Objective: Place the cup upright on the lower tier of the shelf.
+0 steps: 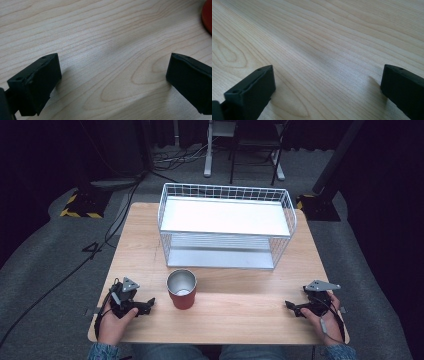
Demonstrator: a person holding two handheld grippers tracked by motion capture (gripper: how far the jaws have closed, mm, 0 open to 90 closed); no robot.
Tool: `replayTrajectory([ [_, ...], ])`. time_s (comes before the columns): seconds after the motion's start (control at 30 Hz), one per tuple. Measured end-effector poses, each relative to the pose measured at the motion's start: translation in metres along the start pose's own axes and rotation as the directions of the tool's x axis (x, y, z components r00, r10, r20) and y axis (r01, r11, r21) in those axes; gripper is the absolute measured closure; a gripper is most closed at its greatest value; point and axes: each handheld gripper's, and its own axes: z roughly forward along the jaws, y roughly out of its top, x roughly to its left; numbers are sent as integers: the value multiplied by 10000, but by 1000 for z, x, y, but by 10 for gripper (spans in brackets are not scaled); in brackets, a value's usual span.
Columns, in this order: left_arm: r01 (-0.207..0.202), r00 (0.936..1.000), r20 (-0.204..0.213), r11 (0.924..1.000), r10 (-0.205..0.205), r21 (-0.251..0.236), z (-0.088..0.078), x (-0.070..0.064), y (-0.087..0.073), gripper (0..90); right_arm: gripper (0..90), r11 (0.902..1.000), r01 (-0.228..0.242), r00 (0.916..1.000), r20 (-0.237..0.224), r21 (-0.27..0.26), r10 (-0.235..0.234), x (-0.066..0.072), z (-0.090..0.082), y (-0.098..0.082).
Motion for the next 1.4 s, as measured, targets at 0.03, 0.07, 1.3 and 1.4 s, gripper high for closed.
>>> replayTrajectory([
  [0.03,-1,10000,5,10000,1,5,0,0,0,3,0,10000,0,10000,-1,1,0,0,0,0],
  [0.07,3,10000,-18,10000,-3,26,0,0,0,2,0,10000,-2,10000,0,-1,2,0,0,0],
  [1.3,176,9892,1379,8922,502,-4512,-38,-13,1,154,0,10000,-6,10000,6,-8,6,0,0,0],
  [1.4,11,9841,1580,8875,809,-4608,-40,-20,4,154,0,10000,-7,10000,6,-9,7,0,0,0],
])
